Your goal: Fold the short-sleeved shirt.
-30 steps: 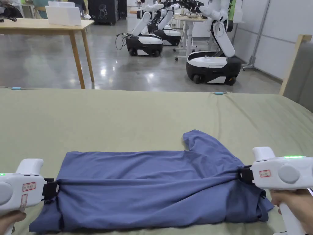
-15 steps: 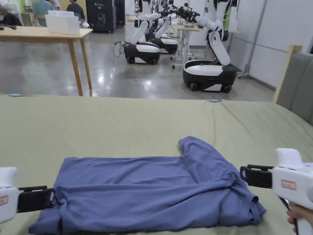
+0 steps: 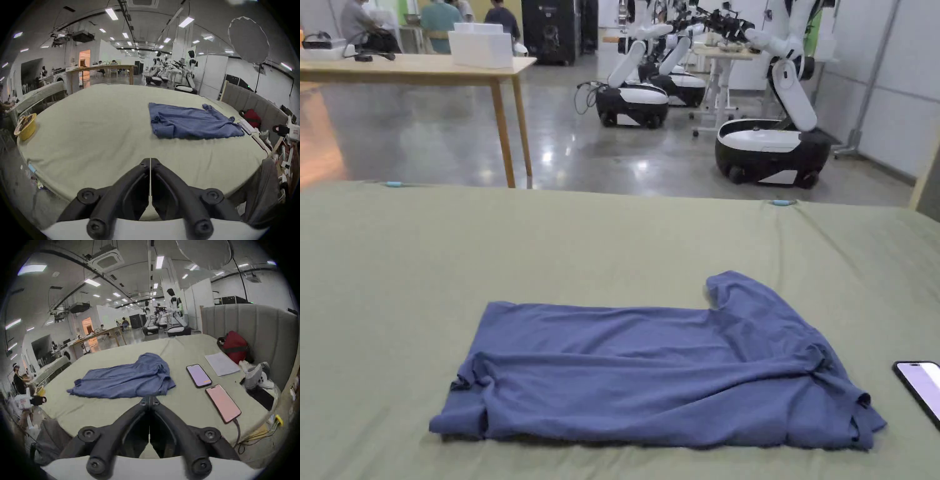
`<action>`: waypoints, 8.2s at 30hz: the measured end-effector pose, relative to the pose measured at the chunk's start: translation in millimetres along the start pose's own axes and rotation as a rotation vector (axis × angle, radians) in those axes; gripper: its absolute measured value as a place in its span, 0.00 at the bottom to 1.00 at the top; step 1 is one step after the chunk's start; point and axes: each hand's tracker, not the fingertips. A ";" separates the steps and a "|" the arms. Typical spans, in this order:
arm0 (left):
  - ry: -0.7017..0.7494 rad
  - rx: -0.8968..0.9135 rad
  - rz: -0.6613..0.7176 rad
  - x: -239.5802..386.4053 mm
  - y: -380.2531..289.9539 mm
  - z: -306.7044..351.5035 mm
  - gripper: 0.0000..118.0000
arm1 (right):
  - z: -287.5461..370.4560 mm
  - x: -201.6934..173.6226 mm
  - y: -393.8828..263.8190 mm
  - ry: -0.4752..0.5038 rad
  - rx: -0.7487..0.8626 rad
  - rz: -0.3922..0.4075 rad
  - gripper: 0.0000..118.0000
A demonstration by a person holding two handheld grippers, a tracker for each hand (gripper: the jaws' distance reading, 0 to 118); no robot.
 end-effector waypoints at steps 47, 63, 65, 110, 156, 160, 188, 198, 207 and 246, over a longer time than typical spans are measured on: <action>-0.045 -0.300 -0.212 31.5 56.5 -217.6 0.04 | -280.1 28.6 6.7 -0.011 -0.495 0.234 0.44; -0.101 -0.229 -0.242 27.3 43.2 -103.6 0.04 | -153.4 19.7 23.2 0.063 -0.422 0.199 0.08; -0.099 -0.254 -0.258 24.2 27.9 -80.3 0.04 | -123.4 17.7 9.4 0.050 -0.450 0.224 0.08; -0.079 -0.271 -0.120 8.7 123.4 -245.8 0.98 | 36.3 -32.9 3.5 0.093 -0.003 0.089 0.00; -0.223 -0.220 -0.196 59.9 92.7 -190.2 0.00 | -352.5 17.8 64.6 0.005 -0.556 0.339 0.00; -0.219 -0.214 -0.216 58.9 96.5 -184.5 0.00 | -344.0 4.4 69.1 -0.073 -0.534 0.438 0.00; -0.321 -0.334 -0.197 9.4 -16.0 -81.8 0.01 | -121.9 21.1 -38.9 0.032 -0.628 0.548 0.02; -0.237 -0.281 -0.176 7.2 -2.8 -62.8 1.00 | -71.1 27.0 -19.0 0.005 -0.518 0.483 0.97; -0.276 0.237 -0.043 -3.0 17.9 107.6 0.50 | 119.8 -21.2 19.5 0.119 0.162 0.217 0.74; -0.602 -0.417 0.245 -38.2 -3.1 -158.1 0.12 | 72.9 -50.5 9.2 0.126 0.005 0.226 0.00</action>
